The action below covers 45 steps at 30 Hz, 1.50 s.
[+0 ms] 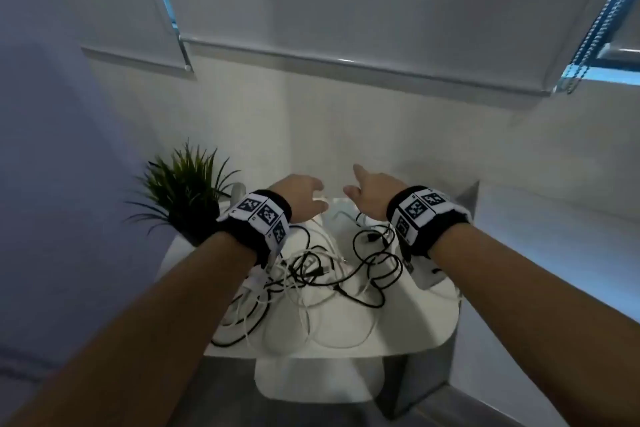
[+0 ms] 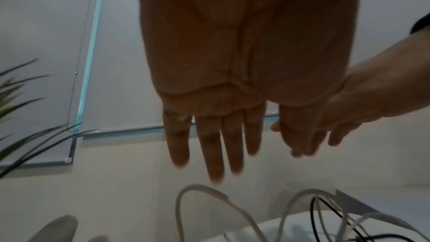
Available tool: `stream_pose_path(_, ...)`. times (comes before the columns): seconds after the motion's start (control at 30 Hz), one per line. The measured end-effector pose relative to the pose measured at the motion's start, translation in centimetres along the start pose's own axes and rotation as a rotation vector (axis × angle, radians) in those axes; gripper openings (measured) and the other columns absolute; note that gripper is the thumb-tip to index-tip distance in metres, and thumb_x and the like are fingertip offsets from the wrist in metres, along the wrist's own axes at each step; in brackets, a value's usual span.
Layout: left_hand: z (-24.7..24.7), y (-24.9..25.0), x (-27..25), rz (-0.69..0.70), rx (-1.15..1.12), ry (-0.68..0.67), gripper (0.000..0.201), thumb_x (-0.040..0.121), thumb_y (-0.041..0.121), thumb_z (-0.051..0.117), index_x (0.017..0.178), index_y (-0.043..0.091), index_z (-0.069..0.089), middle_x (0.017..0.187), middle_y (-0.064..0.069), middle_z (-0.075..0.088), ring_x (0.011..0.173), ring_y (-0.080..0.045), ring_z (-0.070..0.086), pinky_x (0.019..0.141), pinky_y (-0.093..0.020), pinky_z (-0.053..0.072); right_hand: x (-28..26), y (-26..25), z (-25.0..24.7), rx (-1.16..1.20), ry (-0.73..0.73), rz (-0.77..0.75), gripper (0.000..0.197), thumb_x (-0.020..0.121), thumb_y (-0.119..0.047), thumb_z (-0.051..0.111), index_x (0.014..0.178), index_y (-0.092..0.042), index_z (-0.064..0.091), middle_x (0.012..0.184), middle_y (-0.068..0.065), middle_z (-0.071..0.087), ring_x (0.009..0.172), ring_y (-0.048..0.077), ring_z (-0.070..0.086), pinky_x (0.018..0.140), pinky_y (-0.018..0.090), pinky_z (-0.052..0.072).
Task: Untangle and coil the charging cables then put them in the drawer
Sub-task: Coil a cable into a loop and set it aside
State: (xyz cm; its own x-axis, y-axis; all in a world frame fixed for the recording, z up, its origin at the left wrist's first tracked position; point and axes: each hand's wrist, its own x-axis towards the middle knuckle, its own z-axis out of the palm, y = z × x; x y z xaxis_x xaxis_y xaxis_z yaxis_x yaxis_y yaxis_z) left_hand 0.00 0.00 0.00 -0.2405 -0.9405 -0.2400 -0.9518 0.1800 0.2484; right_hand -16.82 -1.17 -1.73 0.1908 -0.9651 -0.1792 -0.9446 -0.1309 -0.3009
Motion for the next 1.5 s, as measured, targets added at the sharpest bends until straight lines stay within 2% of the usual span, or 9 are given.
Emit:
stream_pose_path(0.13,2.6,0.1,-1.7,-0.018,0.156,-0.174,0.051,0.088,0.047,0.058,0.130,0.017,0.054,0.132,-0.002,0.054,0.120,-0.022,0.050,0.092,-0.027,0.038,-1.4,0.8,2.5,-0.213,-0.090,0.010,0.058,0.093,-0.049,0.046,0.134,-0.009,0.042,0.132,0.013,0.054,0.118,0.031,0.053,0.093,0.035,0.044)
stream_pose_path(0.27,5.2,0.5,-4.0,0.015,0.246,-0.003,0.037,0.078,0.052,0.067,0.107,0.028,0.067,0.133,-0.001,0.051,0.122,-0.023,0.047,0.101,-0.038,0.038,-3.4,2.0,5.3,-0.315,-0.113,0.029,0.051,0.083,-0.047,0.061,0.117,-0.010,0.055,0.115,0.008,0.062,0.104,0.029,0.059,0.085,0.034,0.049)
stream_pose_path(0.4,8.4,0.5,-6.1,0.006,0.375,-0.034,0.046,0.080,0.053,0.063,0.123,0.035,0.058,0.153,-0.002,0.026,0.142,-0.024,0.017,0.113,-0.050,0.010,-6.0,2.7,6.7,-0.253,-0.071,0.053,0.038,0.084,-0.030,0.063,0.114,-0.008,0.058,0.109,0.009,0.064,0.102,0.029,0.061,0.078,0.027,0.046)
stream_pose_path(0.5,10.8,0.0,-7.0,-0.004,0.405,0.046,0.051,0.081,0.046,0.062,0.129,0.034,0.052,0.147,-0.002,0.033,0.138,-0.025,0.024,0.111,-0.050,0.018,-7.5,3.1,7.6,-0.201,-0.018,0.063,0.028,0.091,-0.015,0.050,0.115,-0.007,0.062,0.118,0.011,0.063,0.109,0.027,0.058,0.089,0.029,0.047)
stream_pose_path(0.77,13.8,-1.9,-7.5,-0.059,0.175,0.355,0.022,0.091,0.027,0.053,0.111,0.022,0.062,0.113,-0.003,0.060,0.110,-0.026,0.050,0.096,-0.043,0.037,-8.7,2.3,8.7,0.052,0.102,0.047,0.031,0.090,-0.008,0.049,0.114,-0.013,0.066,0.122,0.008,0.062,0.114,0.027,0.056,0.099,0.035,0.045)
stream_pose_path(1.0,12.1,-2.3,-6.9,-0.050,-0.750,0.589,0.005,0.081,0.018,0.072,0.082,0.021,0.068,0.072,0.005,0.066,0.070,-0.012,0.062,0.073,-0.027,0.053,-8.2,0.4,11.4,0.182,0.078,-0.122,0.011,0.085,-0.038,0.052,0.079,-0.031,0.057,0.095,-0.004,0.061,0.098,0.024,0.058,0.087,0.038,0.047)
stream_pose_path(1.1,10.9,-2.5,-7.1,-0.002,-0.727,0.637,0.007,0.081,0.016,0.072,0.082,0.020,0.066,0.071,0.006,0.061,0.065,-0.006,0.054,0.064,-0.010,0.043,-8.0,0.4,11.4,0.296,0.096,-0.141,0.021,0.092,-0.029,0.052,0.073,-0.020,0.050,0.082,0.000,0.055,0.083,0.023,0.054,0.071,0.027,0.039)
stream_pose_path(1.27,10.8,-4.6,-7.9,-0.044,-0.402,0.458,0.038,0.078,0.015,0.074,0.113,0.016,0.059,0.109,-0.002,0.046,0.086,-0.017,0.054,0.079,-0.025,0.045,-7.8,0.7,9.0,0.588,0.365,-0.062,0.032,0.100,-0.027,0.038,0.088,-0.007,0.060,0.086,0.004,0.060,0.085,0.023,0.052,0.072,0.024,0.031)
stream_pose_path(1.5,10.5,-5.7,-9.0,-0.116,-0.741,0.732,0.008,0.090,0.014,0.058,0.085,0.019,0.060,0.074,-0.001,0.060,0.072,-0.019,0.063,0.067,-0.029,0.051,-8.0,2.1,8.6,0.665,0.498,0.121,0.038,0.099,-0.028,0.033,0.092,-0.001,0.060,0.096,0.013,0.065,0.094,0.032,0.056,0.082,0.034,0.040)
